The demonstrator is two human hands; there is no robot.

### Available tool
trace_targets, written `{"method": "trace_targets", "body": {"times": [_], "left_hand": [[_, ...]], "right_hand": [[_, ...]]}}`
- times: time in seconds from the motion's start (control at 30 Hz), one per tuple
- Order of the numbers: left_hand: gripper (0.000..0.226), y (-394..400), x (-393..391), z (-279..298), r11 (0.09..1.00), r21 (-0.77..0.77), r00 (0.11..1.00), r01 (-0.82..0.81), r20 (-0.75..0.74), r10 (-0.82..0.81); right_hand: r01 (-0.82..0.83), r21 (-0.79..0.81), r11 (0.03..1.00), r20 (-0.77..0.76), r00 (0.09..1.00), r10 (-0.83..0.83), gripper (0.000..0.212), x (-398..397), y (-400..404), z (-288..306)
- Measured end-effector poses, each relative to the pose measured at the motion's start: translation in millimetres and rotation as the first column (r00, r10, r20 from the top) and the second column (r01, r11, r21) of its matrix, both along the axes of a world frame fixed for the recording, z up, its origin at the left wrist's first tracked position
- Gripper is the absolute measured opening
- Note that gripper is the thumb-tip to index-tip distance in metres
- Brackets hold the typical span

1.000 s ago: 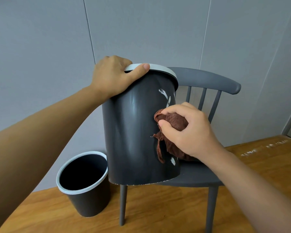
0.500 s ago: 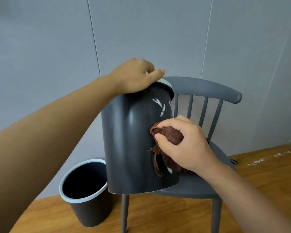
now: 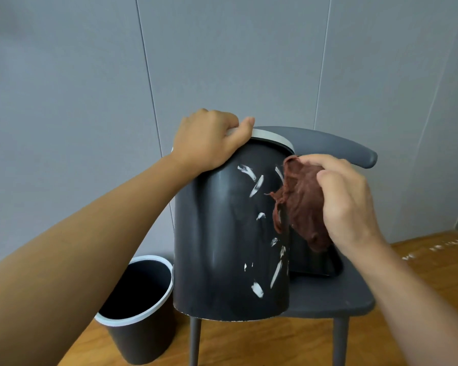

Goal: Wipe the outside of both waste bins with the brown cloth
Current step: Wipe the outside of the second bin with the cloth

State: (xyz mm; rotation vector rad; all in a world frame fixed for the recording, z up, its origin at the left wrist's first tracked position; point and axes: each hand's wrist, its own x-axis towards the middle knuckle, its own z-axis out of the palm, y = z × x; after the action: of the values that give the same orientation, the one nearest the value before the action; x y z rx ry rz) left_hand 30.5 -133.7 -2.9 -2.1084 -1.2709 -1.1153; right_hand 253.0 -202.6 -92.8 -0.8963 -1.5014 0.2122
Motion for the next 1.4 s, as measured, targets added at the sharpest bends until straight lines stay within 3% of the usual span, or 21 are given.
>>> {"method": "trace_targets", "body": {"times": [0.37,0.5,0.7,0.83,1.03,1.23,1.4], "left_hand": [[0.058,-3.7,-11.1,-4.6,0.999,0.027,0.999,-0.032,0.019,0.032],[0.058,-3.3,-11.6,-5.0,0.999,0.026,0.999,-0.025,0.025,0.024],[0.057,-6.7,-10.2,-6.2,0.998,0.063,1.0,-0.024,0.012,0.023],[0.056,-3.7,-11.7,-5.7,0.998,0.057,1.0,-0.019,0.023,0.018],[0.055,-5.2,-17.5,-7.3,0.998,0.062,0.999,-0.008,0.043,0.005],[0.055,-9.2,-14.1,-7.1,0.997,0.075,1.0,-0.016,0.006,0.016],[0.055,-6.4,-21.3,-8.0,0.998,0.056,0.999,-0.016,0.047,0.013]], "right_hand": [[0.139,0.028,0.99,0.231,0.963,-0.142,0.041,-48.6,0.5,-3.6],[0.154,0.159,0.975,0.349,0.915,-0.201,0.045,-55.4,-9.2,-11.5],[0.137,0.159,0.978,0.113,0.981,-0.156,0.039,-44.8,3.4,5.9],[0.206,0.189,0.96,0.288,0.923,-0.254,0.045,-55.7,9.7,0.9],[0.015,0.299,0.954,0.54,0.821,-0.182,0.042,-46.2,-9.8,-14.1],[0.11,0.26,0.959,0.384,0.9,-0.207,0.036,-48.5,17.3,24.7],[-0.059,0.297,0.953,0.593,0.794,-0.135,0.034,-51.9,-17.3,-10.6]]}}
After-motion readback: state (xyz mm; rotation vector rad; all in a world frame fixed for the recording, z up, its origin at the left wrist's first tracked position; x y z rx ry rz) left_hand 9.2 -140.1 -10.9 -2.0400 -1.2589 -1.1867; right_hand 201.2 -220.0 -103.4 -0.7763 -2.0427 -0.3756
